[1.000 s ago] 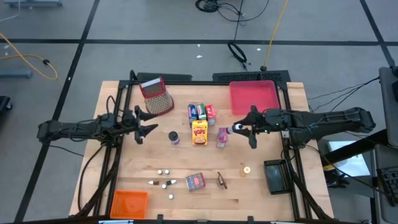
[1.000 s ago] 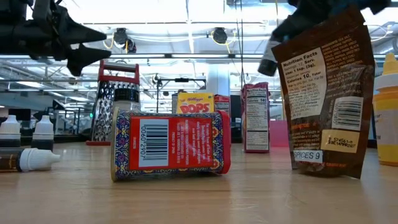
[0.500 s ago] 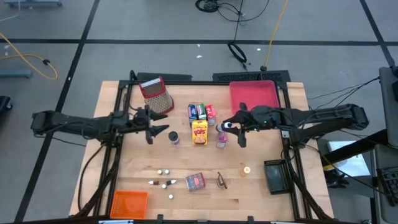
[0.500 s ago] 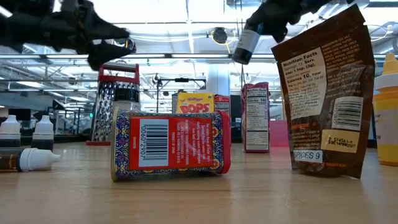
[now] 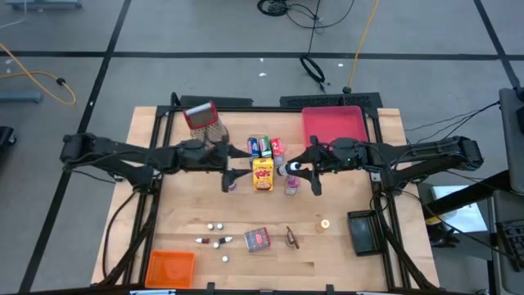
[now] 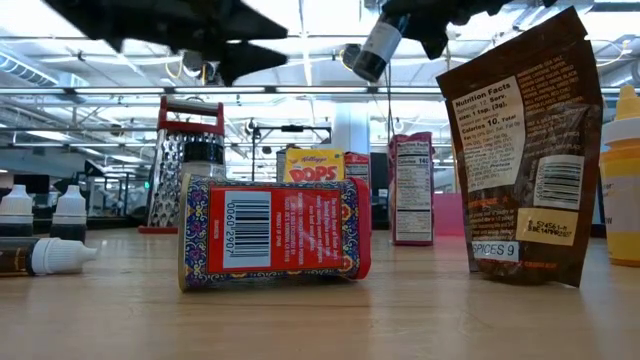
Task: Pick & Place Kitchen Items
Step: Put the large black food coloring bottle into the orange bin
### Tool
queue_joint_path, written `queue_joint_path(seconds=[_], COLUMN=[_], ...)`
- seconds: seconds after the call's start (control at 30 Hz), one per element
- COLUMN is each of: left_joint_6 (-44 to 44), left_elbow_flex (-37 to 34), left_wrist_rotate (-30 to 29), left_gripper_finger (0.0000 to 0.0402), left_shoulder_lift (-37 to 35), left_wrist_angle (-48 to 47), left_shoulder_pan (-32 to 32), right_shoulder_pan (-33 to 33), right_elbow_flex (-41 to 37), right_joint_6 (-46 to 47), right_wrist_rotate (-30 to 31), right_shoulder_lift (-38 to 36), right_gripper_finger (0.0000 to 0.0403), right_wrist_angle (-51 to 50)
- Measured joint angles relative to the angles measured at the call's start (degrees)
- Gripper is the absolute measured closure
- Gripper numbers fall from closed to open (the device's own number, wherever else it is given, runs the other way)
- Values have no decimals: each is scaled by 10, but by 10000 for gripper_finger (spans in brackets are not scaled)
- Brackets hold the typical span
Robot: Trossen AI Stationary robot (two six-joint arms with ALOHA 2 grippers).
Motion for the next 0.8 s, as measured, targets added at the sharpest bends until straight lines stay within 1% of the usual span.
queue_joint_path(seconds=[0.13,0.3,0.47,0.63,0.8], left_joint_6=[14,18,18,15,32], left_elbow_flex=[64,135,190,231,270], left_wrist_rotate=[27,62,93,119,116], left_gripper_finger=[144,144,144,144,145], left_shoulder_lift=[68,133,179,226,254], left_wrist_angle=[0,-2,-34,-36,-72], left_shoulder_pan=[0,0,-3,-20,-32], right_shoulder_pan=[6,22,39,49,49], right_elbow_flex=[0,0,1,7,7], right_joint_6=[0,0,-2,-15,-14], right_wrist_rotate=[0,0,2,4,3], right_shoulder_lift=[0,0,-3,-3,-3], right_gripper_finger=[263,263,263,263,263], right_wrist_angle=[11,12,14,14,5])
